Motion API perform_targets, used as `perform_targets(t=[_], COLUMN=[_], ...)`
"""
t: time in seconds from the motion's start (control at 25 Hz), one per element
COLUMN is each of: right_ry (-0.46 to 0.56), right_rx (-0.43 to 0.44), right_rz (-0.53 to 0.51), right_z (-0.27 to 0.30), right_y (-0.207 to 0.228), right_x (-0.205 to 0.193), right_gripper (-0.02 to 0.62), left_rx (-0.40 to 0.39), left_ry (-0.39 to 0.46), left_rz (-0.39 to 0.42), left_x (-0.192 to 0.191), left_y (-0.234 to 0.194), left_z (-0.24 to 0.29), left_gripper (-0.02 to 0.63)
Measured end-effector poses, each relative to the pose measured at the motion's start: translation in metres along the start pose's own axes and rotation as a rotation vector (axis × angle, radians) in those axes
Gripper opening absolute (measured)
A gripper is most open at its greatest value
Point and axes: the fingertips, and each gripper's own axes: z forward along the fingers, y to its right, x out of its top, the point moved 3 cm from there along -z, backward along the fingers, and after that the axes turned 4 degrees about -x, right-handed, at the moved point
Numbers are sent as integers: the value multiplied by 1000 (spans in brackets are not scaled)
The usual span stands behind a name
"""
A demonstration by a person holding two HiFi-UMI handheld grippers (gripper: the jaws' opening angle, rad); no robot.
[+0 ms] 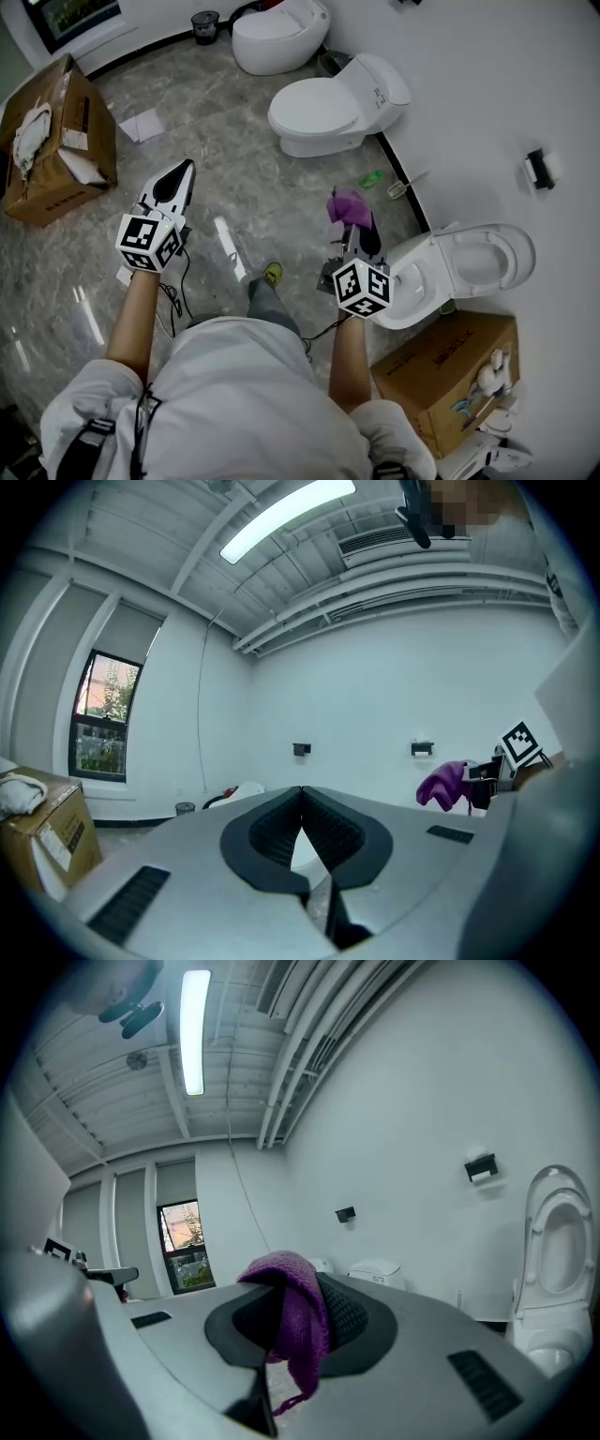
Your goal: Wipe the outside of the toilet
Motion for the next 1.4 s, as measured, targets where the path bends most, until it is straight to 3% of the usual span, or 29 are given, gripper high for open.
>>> perform_targets(t=[0.28, 0.64, 1.12, 1.28, 1.4], right_ry=[-69, -142, -214, -222, -228], right_rx=[38, 63, 59, 66, 71], right_rz=[12, 15, -1, -68, -9], right_z=[113, 196, 321, 367, 399], right_y=[51, 66, 61, 54, 56], right_x=[10, -10, -88, -121, -152], right_gripper=[86, 86, 86, 86, 86], left_rx=[26, 59, 24, 10, 10], left_ry=[-27, -97, -157, -185, -204], left_rz=[-21, -46, -58, -69, -71], left_x=[-6, -39, -119, -160, -197], left_y=[0, -22, -93, -120, -138], left_z=[113, 178, 290, 329, 353], left_gripper=[14, 14, 14, 14, 14])
